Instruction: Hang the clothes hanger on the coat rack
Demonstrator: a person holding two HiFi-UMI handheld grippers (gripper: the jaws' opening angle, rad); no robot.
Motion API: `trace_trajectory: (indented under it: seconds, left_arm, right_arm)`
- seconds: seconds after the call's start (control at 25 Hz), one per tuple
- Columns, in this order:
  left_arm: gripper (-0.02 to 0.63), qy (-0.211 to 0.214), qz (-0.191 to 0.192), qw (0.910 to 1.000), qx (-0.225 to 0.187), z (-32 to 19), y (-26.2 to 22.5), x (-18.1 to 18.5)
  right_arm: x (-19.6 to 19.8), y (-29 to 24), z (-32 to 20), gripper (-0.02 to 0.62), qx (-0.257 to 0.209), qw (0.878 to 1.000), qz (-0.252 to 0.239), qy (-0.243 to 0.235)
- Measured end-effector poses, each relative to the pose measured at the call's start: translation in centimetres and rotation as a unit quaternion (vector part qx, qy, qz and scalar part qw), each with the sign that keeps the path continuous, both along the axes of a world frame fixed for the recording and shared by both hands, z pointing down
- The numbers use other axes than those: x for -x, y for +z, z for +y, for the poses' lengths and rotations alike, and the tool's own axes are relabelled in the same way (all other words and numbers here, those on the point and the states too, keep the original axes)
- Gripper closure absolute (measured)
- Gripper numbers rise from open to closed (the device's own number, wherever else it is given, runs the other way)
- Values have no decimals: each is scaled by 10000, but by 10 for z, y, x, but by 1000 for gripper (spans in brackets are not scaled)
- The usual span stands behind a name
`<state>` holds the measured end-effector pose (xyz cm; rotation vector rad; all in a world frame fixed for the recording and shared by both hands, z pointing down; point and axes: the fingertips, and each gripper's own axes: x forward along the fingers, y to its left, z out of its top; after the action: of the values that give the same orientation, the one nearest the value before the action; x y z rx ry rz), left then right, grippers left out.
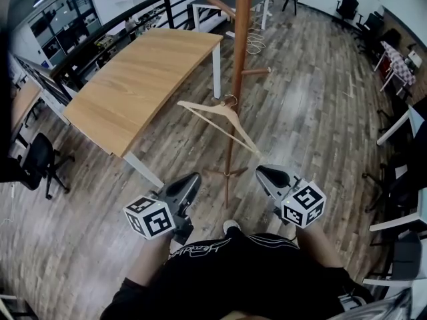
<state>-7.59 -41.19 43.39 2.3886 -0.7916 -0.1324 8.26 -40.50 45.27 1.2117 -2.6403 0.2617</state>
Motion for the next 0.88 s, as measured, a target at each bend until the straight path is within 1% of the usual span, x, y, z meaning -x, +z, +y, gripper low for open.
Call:
trace_trajectory:
  seconds: [0.2, 0.32, 0.48, 0.6, 0.88]
  left_arm:
    - [598, 207, 58, 9996, -165, 34, -12, -3]
    - [598, 245, 67, 9994, -253, 51, -16, -3]
    - [598, 271, 89, 9990, -342, 67, -22, 0]
    - [598, 340, 74, 9984, -436, 78, -26, -3]
    - [598, 450, 72, 9980, -446, 91, -25, -5]
  right_arm:
    - [12, -11, 40, 546, 70, 9992, -356, -158]
    - [13, -13, 60, 546, 155, 9981, -566, -162]
    - [16, -19, 76, 555, 18, 9989, -466, -71]
    - [18, -24, 88, 555, -85, 9987, -488, -77]
    - [20, -20, 103, 555, -50, 9988, -492, -50]
